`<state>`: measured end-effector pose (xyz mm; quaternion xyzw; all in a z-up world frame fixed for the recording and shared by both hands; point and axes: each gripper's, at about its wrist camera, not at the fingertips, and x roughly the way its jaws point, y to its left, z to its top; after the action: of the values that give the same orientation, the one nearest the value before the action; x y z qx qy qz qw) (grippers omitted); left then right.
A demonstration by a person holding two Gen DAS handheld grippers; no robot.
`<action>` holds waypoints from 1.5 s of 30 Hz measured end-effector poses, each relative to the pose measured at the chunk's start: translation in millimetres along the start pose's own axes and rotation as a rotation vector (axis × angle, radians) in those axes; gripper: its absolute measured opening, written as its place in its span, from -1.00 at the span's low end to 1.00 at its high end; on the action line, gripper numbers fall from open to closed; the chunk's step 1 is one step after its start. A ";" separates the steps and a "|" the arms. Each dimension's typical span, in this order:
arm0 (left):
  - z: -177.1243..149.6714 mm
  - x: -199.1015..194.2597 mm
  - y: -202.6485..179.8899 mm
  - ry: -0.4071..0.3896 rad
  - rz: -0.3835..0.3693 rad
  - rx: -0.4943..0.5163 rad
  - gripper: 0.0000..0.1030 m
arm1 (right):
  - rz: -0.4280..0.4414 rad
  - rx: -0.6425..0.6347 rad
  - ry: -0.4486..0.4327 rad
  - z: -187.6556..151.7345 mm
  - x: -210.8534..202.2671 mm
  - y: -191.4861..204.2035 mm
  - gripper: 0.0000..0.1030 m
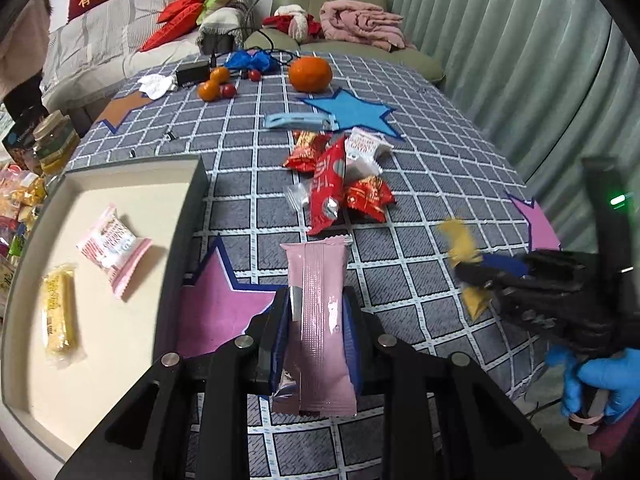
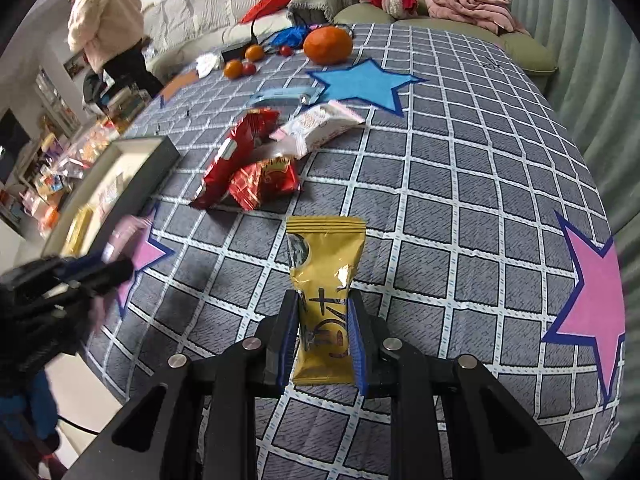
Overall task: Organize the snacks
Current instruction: 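Carry both packets into the cream tray and open both grippers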
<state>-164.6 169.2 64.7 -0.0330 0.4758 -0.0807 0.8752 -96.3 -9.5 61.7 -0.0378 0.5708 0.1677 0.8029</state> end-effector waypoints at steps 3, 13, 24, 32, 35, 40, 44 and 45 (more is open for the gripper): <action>-1.3 -4.6 3.4 -0.007 0.001 -0.003 -0.47 | -0.004 0.006 0.044 -3.2 14.2 -1.1 -0.28; 1.4 -23.8 15.0 -0.035 -0.004 -0.026 -0.46 | -0.049 -0.014 0.009 -3.7 10.8 10.1 -0.53; 15.1 -63.9 75.6 -0.136 0.077 -0.116 -0.46 | 0.099 -0.072 -0.077 32.8 -29.1 62.2 -0.53; -2.0 -65.7 145.0 -0.119 0.161 -0.250 -0.46 | 0.193 -0.166 -0.060 61.9 -21.7 131.3 -0.53; -12.2 -61.4 161.8 -0.101 0.190 -0.273 -0.46 | 0.228 -0.205 -0.042 70.9 -13.9 161.8 -0.53; -24.1 -54.9 182.1 -0.073 0.206 -0.306 -0.46 | 0.251 -0.272 -0.013 80.4 2.6 203.8 -0.53; -35.9 -50.0 194.7 -0.048 0.215 -0.328 -0.46 | 0.271 -0.297 0.016 83.9 13.9 227.4 -0.53; -38.9 -49.1 196.5 -0.042 0.215 -0.331 -0.46 | 0.280 -0.306 0.024 83.3 16.1 233.8 -0.53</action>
<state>-201.8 372.0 57.7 -0.1269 0.4649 0.0934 0.8712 -89.4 235.1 106.1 -0.0815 0.5480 0.3621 0.7496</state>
